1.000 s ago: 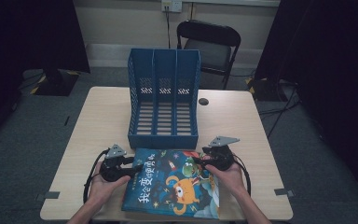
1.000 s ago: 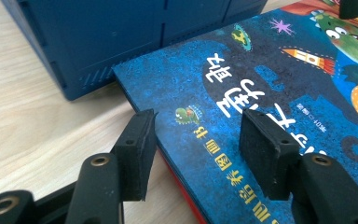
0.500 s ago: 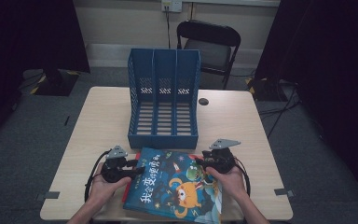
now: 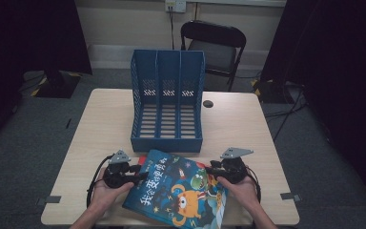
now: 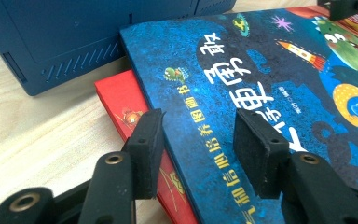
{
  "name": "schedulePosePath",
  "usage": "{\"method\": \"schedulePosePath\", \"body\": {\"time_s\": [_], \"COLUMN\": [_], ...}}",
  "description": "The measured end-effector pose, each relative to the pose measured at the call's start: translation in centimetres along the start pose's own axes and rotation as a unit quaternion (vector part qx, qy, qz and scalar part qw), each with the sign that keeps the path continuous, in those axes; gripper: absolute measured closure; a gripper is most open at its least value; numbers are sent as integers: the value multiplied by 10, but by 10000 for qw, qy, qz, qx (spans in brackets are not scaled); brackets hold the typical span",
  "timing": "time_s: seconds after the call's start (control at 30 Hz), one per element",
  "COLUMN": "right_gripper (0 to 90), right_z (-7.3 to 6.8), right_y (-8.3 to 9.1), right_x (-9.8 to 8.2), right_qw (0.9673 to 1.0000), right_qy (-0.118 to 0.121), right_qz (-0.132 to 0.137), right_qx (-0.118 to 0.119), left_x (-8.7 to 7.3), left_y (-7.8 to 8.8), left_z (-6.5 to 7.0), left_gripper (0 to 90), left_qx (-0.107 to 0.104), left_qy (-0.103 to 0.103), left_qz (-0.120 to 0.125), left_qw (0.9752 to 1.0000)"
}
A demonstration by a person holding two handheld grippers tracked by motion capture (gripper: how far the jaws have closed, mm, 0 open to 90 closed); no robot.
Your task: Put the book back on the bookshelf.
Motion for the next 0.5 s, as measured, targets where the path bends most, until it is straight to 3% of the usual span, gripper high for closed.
{"method": "schedulePosePath", "body": {"time_s": [0.3,0.5], "right_gripper": [643,621], "right_z": [-6,-8], "right_y": [15,11], "right_x": [-11,-4], "right_qw": [9999,9999], "right_qy": [-23,-23], "right_qz": [-49,-37], "right_qx": [104,125], "left_x": [2,7], "left_y": [-4,-11], "left_z": [2,6], "left_gripper": [551,563], "left_qx": [-34,-127], "left_qy": [-16,-170], "left_qz": [-25,-112], "left_qw": [10000,9997]}}
Point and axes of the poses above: each handheld gripper's, and its own axes: y roughly backward along the jaws, x roughly out of its top, z roughly to its right, the point moved 10 cm from there along -y, roughly forward along the jaws, and after that the axes turned 11 degrees about -x, right-handed, at the moved point
